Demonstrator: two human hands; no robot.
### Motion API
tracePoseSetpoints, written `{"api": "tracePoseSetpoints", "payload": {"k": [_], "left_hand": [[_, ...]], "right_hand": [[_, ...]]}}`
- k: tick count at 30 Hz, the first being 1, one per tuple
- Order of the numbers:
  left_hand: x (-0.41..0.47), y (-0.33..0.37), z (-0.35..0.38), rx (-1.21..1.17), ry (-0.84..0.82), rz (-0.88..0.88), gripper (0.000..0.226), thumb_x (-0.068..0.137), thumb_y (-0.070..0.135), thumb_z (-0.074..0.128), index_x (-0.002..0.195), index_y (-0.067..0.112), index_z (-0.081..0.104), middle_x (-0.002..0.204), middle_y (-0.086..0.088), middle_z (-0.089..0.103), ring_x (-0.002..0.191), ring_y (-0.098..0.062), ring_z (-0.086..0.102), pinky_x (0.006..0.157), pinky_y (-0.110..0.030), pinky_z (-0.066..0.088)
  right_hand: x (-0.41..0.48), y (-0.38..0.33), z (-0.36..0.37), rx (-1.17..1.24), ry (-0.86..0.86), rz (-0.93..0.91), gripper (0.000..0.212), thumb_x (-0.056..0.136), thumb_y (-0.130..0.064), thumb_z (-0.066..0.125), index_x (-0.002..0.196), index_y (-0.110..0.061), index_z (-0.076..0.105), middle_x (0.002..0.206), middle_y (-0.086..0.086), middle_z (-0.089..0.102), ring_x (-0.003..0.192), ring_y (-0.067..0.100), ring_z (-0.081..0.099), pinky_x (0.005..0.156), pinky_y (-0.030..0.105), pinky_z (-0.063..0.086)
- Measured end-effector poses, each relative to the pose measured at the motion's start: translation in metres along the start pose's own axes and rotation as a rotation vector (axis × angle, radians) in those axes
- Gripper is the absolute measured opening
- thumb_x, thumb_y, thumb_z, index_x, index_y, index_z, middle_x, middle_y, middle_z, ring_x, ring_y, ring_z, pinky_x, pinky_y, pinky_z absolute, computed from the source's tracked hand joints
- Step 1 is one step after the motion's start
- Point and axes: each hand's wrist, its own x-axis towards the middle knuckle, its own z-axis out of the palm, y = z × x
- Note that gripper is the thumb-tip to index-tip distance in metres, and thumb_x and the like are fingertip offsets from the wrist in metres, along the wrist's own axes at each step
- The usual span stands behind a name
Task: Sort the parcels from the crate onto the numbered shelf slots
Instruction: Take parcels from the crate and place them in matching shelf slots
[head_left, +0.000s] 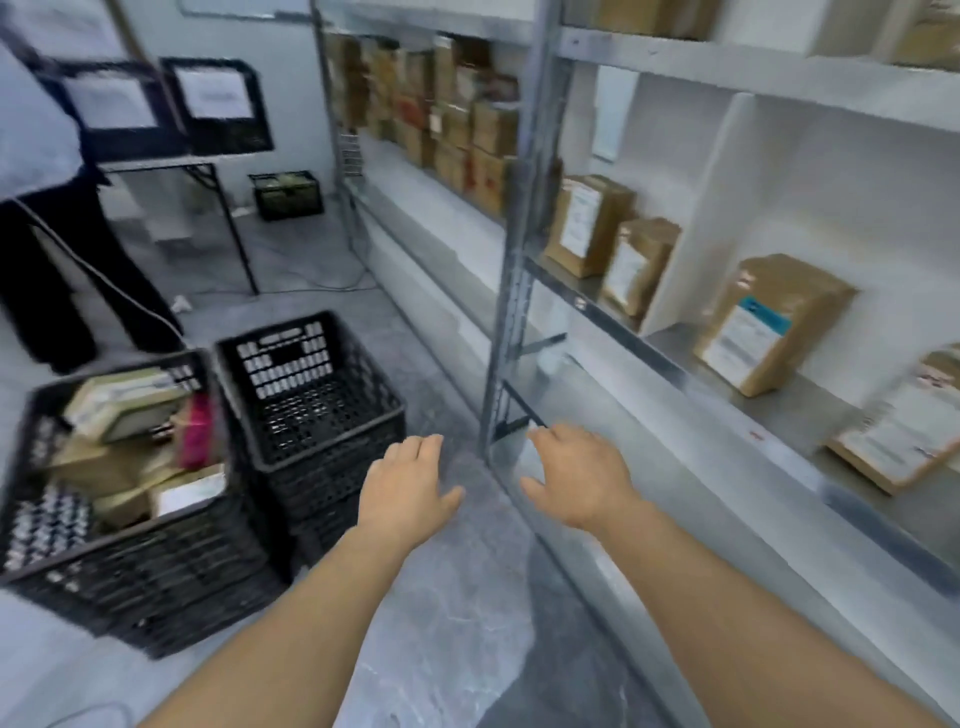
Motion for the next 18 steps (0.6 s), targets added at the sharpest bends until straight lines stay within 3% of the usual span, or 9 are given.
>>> {"api": "tracePoseSetpoints", "payload": {"k": [7,18], "left_hand": [[-0.007,-0.129,-0.037,0.003,0.041,-0.190,0.071,0.091,0.053,0.049,0.147,0.019,0.023,0.145,-0.002,0.039,0.134,-0.023,0.035,0.106,-0.037,0.035],[-0.017,-0.281,-0.062,-0.023,0.127,-0.468,0.070,0.090,0.054,0.050,0.145,0.018,0.028,0.141,-0.003,0.044,0.130,-0.023,0.040,0.104,-0.039,0.036]], "right_hand": [[0.083,-0.125,0.002,-0.011,0.013,-0.200,0.050,0.091,-0.049,0.047,0.131,-0.018,0.047,0.119,0.000,0.055,0.116,0.021,0.051,0.093,0.036,0.041],[0.186,-0.280,0.015,-0.071,-0.049,-0.475,0.056,0.092,-0.053,0.045,0.135,-0.017,0.044,0.129,0.004,0.052,0.121,0.023,0.048,0.096,0.039,0.043]]}}
